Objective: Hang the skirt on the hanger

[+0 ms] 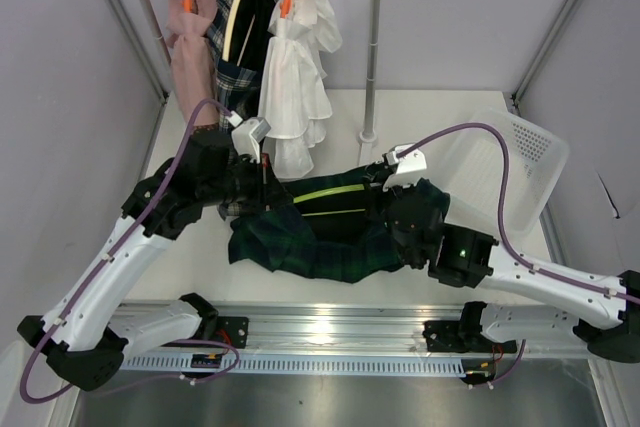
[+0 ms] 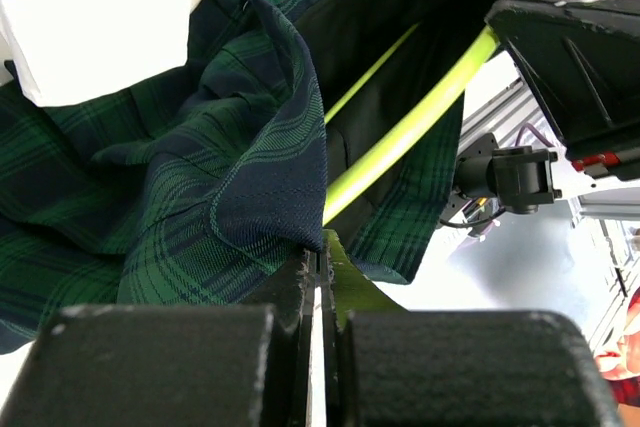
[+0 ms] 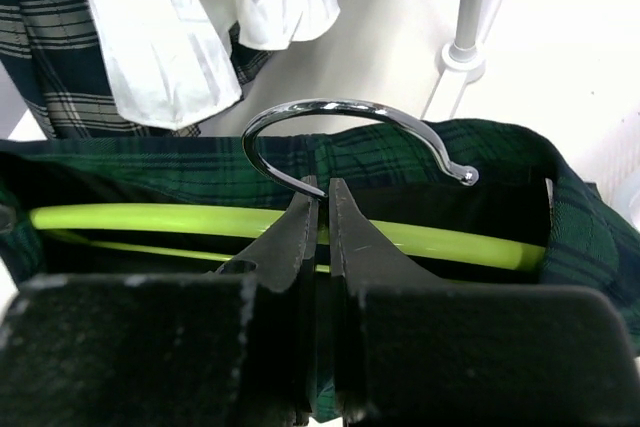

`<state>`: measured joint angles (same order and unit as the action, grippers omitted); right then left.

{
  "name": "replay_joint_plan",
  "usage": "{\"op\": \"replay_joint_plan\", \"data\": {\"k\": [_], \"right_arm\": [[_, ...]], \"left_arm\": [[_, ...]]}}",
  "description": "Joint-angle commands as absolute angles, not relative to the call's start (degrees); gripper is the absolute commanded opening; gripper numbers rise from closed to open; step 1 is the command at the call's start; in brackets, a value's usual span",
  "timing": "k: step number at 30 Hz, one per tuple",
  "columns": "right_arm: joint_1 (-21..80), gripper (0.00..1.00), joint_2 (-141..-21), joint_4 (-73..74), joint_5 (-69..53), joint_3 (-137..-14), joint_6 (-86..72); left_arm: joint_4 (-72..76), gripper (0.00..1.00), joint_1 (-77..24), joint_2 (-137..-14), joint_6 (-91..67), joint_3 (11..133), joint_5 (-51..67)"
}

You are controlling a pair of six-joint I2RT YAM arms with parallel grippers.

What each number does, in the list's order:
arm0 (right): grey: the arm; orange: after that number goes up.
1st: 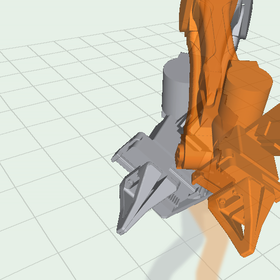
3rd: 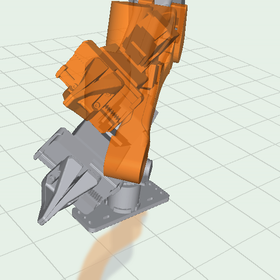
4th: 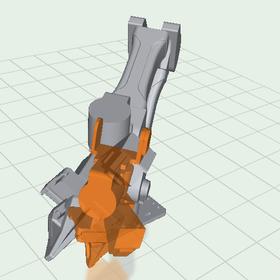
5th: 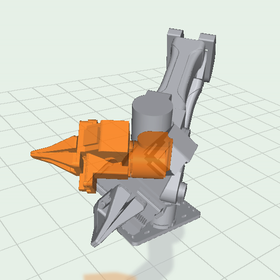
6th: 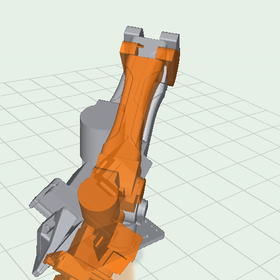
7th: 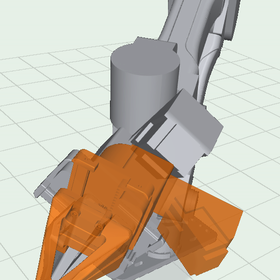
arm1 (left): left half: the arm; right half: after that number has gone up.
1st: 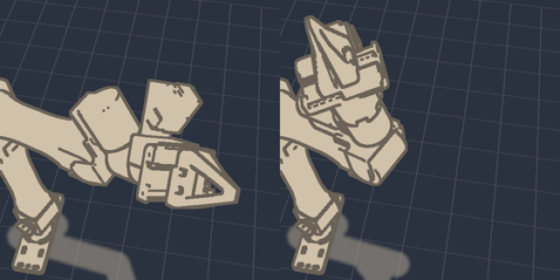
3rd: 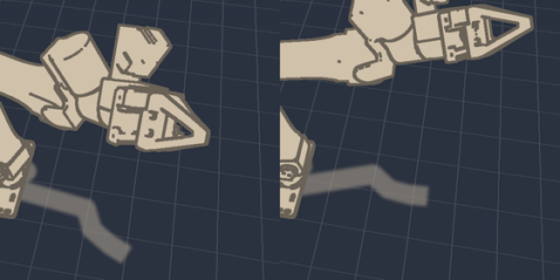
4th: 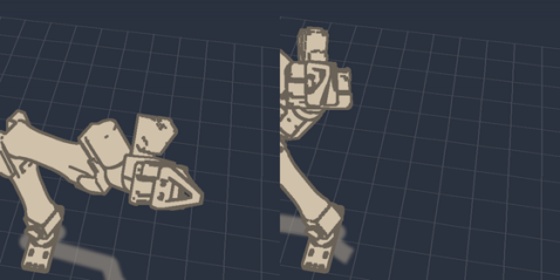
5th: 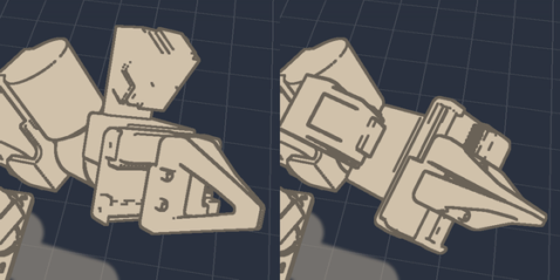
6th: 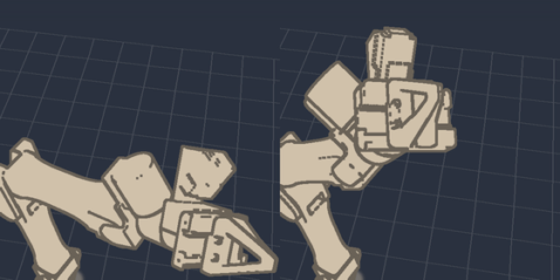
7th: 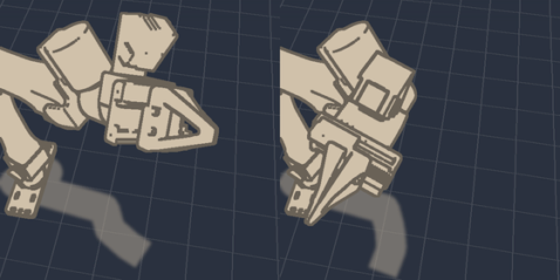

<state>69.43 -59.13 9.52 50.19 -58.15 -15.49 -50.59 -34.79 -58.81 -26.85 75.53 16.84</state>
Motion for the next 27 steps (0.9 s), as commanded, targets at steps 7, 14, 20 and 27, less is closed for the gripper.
{"op": "replay_joint_plan", "data": {"k": [7,14,20,27], "right_arm": [[66.8,0.0,-60.4,8.1,44.9,-55.2,-21.7],[68.5,0.0,-58.8,10.5,43.5,-61.3,-19.2],[68.2,0.0,-57.5,13.4,42.1,-62.8,-19.7],[67.0,0.0,-55.5,15.0,38.5,-63.5,-21.1]], "left_arm": [[-42.4,0.0,-35.9,-58.0,-26.5,73.4,19.0],[-41.9,0.06,-38.8,-58.8,-22.7,72.0,16.8],[-40.0,0.25,-41.4,-57.8,-18.5,72.0,15.5],[-39.9,0.43,-44.8,-58.0,-13.2,72.8,12.5]]}}
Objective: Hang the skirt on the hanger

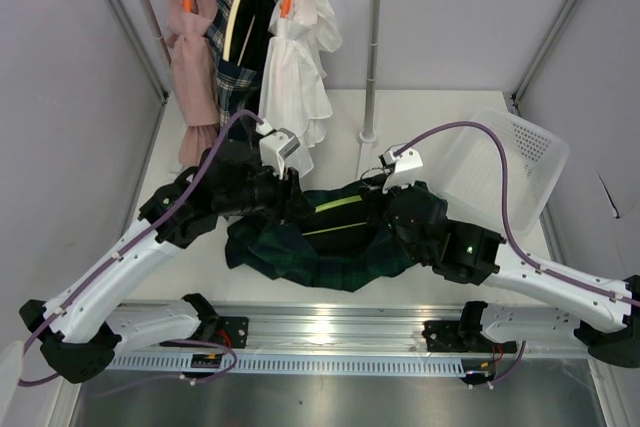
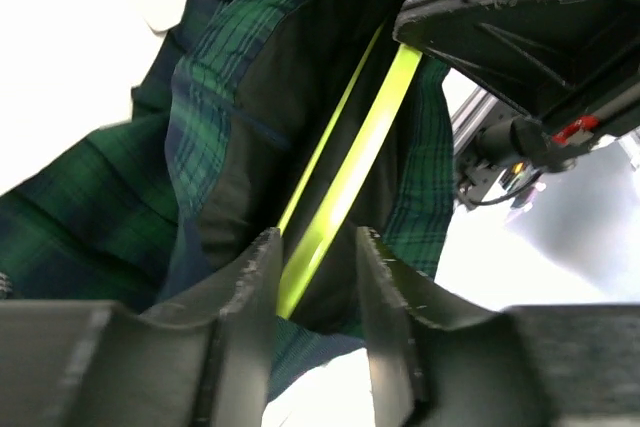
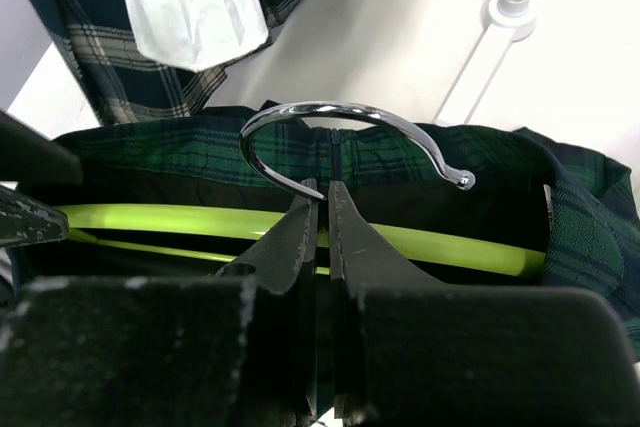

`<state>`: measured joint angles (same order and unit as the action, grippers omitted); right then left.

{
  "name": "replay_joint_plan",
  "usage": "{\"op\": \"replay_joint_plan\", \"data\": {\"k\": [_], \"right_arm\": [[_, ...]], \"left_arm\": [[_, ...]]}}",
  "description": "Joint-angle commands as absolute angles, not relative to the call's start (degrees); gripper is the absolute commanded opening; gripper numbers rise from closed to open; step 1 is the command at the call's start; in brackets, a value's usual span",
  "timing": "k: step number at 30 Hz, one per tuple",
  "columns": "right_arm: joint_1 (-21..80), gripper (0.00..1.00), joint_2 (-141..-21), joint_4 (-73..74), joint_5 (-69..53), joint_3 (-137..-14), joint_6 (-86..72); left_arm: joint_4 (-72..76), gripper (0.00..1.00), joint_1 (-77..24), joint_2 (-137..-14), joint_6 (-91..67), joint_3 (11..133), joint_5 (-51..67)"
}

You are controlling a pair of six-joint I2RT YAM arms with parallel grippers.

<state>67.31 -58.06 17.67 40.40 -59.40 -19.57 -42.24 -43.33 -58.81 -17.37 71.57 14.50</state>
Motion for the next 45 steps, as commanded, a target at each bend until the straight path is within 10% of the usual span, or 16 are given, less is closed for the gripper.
{"op": "replay_joint_plan", "data": {"k": [1,24,31,36,45], "right_arm": [[66.9,0.0,-55.3,15.3,38.4,-63.7,-21.1],[65.4,0.0,-54.8,18.1,35.9,-65.7,-21.7],[65.4,0.0,-54.7,19.0,36.6,-65.1,-22.2],[65.3,0.0,-54.3,19.6,37.3,-64.5,-22.8],[65.1,0.49,-52.2,21.6,39.3,-64.0,-23.7]], "left_arm": [[-39.9,0.46,-44.9,-57.8,-12.3,72.9,12.0],[-34.1,0.56,-53.2,-68.5,-1.9,74.3,12.8],[-31.9,0.08,-54.6,-68.8,-1.5,74.2,9.1],[-31.2,0.0,-55.0,-67.9,-0.6,73.6,8.2],[-30.3,0.0,-55.0,-66.0,-0.2,71.6,8.6]]}}
